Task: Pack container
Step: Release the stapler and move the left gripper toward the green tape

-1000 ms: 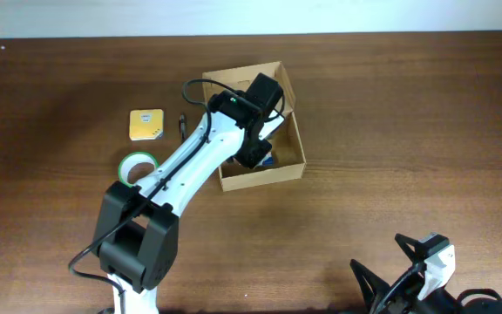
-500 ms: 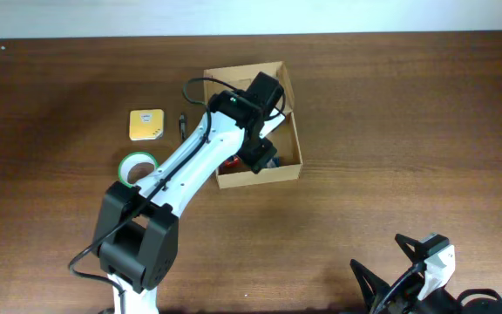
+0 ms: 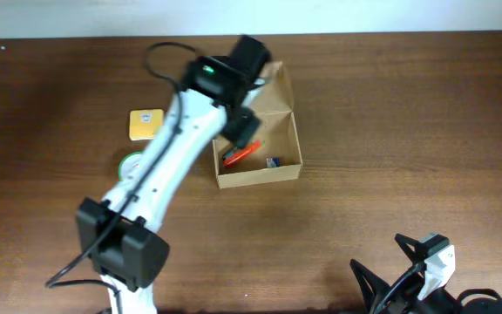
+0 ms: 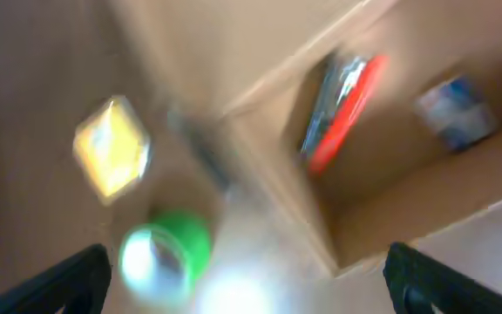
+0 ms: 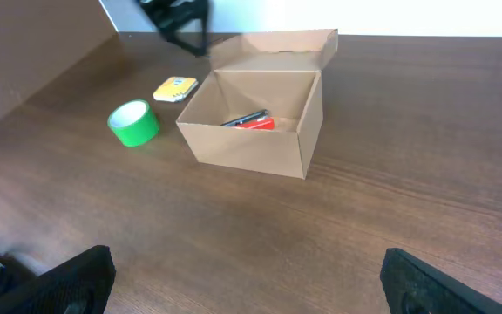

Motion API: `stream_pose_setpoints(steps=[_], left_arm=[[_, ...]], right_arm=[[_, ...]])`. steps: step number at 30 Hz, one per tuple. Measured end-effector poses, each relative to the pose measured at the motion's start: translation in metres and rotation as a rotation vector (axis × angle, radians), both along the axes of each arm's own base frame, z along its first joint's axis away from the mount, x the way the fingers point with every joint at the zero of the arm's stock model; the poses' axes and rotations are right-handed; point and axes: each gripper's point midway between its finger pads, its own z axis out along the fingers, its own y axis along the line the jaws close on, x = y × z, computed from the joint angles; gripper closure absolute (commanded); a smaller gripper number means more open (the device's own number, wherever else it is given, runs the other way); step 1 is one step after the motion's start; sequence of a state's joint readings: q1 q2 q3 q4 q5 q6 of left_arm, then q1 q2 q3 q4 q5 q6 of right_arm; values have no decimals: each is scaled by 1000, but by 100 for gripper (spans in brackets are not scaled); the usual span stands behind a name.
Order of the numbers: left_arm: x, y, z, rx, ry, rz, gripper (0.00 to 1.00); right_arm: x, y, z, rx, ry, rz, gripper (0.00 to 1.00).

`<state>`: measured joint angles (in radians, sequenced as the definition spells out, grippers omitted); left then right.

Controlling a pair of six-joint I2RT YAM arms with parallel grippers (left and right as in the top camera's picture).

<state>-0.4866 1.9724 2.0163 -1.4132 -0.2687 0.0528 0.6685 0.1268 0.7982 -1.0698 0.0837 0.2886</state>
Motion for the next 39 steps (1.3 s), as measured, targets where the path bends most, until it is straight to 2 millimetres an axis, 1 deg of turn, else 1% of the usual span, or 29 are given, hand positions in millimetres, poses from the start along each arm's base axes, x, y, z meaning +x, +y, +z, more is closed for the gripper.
stream_pose_setpoints(steps=[3, 5, 6, 8, 9, 13, 15, 17, 21, 25, 28, 32, 34, 36, 39], left_arm=[[-14, 49, -1, 29, 91, 160, 0], [-19, 79, -2, 32, 132, 259, 0], [-20, 90, -1, 30, 143, 296, 0], [-22, 102, 2, 23, 145, 340, 0], [-23, 104, 5, 17, 136, 353, 0], [-29, 101, 12, -4, 117, 351, 0], [-41, 103, 9, -3, 133, 359, 0], [-58, 109, 1, 1, 160, 378, 0], [-79, 111, -24, -54, 137, 399, 0], [-89, 104, -42, -147, 68, 393, 0], [-92, 101, -58, -181, 45, 387, 0], [-89, 99, -90, -190, 43, 385, 0], [-87, 100, -103, -180, 37, 386, 0], [-83, 104, -111, -160, 24, 391, 0], [-75, 110, -115, -122, -11, 398, 0]], right_arm=[[0, 0, 0, 1, 0, 0, 1], [0, 0, 0, 0, 0, 0, 1], [0, 0, 0, 0, 0, 0, 1], [0, 0, 0, 0, 0, 0, 1], [0, 0, 0, 0, 0, 0, 1], [0, 0, 0, 0, 0, 0, 1], [0, 0, 0, 0, 0, 0, 1], [0, 0, 0, 0, 0, 0, 1], [0, 0, 0, 0, 0, 0, 1], [0, 0, 0, 0, 0, 0, 1], [0, 0, 0, 0, 0, 0, 1], [0, 0, 0, 0, 0, 0, 1], [0, 0, 0, 0, 0, 0, 1], [0, 0, 0, 0, 0, 0, 1], [0, 0, 0, 0, 0, 0, 1]])
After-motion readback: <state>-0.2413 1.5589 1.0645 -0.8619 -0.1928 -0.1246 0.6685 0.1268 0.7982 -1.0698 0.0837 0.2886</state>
